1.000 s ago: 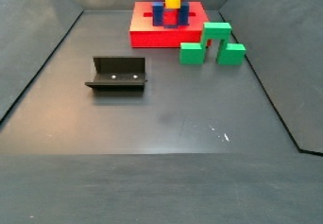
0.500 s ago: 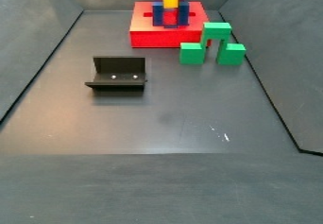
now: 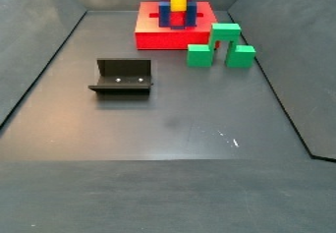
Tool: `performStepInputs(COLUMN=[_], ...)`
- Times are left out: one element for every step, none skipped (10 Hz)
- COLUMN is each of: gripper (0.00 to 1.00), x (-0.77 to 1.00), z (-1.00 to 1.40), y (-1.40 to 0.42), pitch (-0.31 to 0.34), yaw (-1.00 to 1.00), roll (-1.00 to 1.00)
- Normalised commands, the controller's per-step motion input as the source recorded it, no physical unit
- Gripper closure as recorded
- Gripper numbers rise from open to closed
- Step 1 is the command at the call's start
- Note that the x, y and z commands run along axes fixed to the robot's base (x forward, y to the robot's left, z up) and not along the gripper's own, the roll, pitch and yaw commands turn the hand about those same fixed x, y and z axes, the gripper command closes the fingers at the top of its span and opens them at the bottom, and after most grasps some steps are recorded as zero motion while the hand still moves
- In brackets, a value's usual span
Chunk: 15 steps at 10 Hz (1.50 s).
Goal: Pick up the yellow object. Move up. Move to above the board. Insert the yellow object.
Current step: Insert the yellow object.
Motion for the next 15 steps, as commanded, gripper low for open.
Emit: performStepInputs(gripper=[1.0, 1.0, 1.0, 1.0, 1.0, 1.0, 1.0, 1.0, 1.0, 1.0, 1.0, 1.0, 1.0, 1.0, 1.0], x=[0.0, 0.02, 0.05, 0.11, 0.14, 0.12, 0.08, 0.02, 0.0, 0.0, 0.0, 0.0, 0.0, 0.04, 0.05], z=[-0.09, -0.18, -0.25, -0.29, -0.27, -0.26, -0.25, -0.24, -0.27, -0.27, -0.2, -0.2, -0.18, -0.12, -0.15], y=[-0.09, -0.07, -0.03, 0.0, 0.0, 0.0, 0.0, 0.0, 0.0, 0.0, 0.0, 0.0, -0.11, -0.2, -0.06], pitch=[0.027, 0.004, 0.0, 0.0, 0.0, 0.01, 0.02, 0.023, 0.024, 0.024, 0.0, 0.0, 0.0, 0.0, -0.003], yaw=[0.0, 0.0, 0.0, 0.0, 0.0, 0.08, 0.13, 0.13, 0.16, 0.19, 0.11, 0.01, 0.0, 0.0, -0.02], roll=[0.12, 0.1, 0.07, 0.06, 0.05, 0.05, 0.06, 0.07, 0.11, 0.1, 0.03, 0.0, 0.0, 0.0, 0.0])
